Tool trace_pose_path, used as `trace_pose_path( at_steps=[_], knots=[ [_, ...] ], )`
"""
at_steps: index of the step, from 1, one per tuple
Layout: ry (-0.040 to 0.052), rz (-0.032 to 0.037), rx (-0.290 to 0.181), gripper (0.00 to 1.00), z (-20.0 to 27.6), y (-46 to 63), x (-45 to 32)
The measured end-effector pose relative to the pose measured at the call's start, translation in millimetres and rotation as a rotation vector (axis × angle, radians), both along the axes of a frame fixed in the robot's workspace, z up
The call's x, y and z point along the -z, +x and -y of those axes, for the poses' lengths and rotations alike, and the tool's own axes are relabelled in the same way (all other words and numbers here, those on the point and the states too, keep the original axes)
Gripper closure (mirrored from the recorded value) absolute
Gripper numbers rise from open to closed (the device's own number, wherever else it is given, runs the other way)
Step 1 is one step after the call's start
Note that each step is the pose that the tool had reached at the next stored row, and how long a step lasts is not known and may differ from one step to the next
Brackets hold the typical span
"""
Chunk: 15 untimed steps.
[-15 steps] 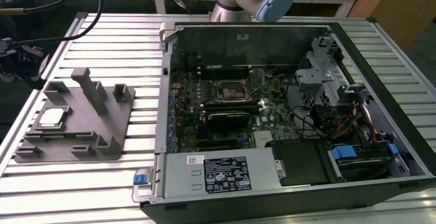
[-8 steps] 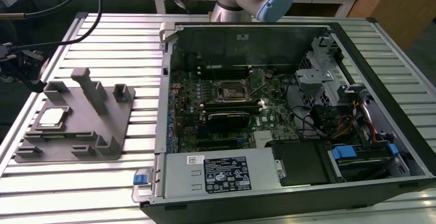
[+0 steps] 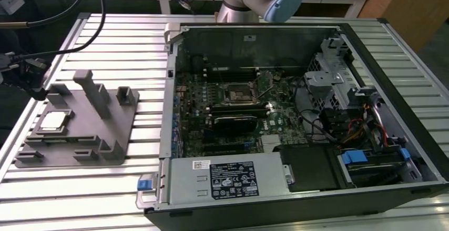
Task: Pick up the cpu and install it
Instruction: 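Pick up the cpu and move it towards the insertion slot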
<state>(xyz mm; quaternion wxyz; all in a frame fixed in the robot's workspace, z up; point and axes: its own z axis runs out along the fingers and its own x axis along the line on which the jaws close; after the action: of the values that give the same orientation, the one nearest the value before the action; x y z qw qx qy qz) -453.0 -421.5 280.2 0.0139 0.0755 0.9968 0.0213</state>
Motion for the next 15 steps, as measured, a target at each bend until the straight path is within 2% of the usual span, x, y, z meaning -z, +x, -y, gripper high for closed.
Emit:
trace_pose_path(
  at_steps=[8, 15],
  knots=[
    [0.0000, 0.0001, 0.000, 0.89, 0.3, -3.2, 13.7],
    [0.0000, -0.0002, 0.000, 0.89, 0.3, -3.7, 21.4]
  ],
)
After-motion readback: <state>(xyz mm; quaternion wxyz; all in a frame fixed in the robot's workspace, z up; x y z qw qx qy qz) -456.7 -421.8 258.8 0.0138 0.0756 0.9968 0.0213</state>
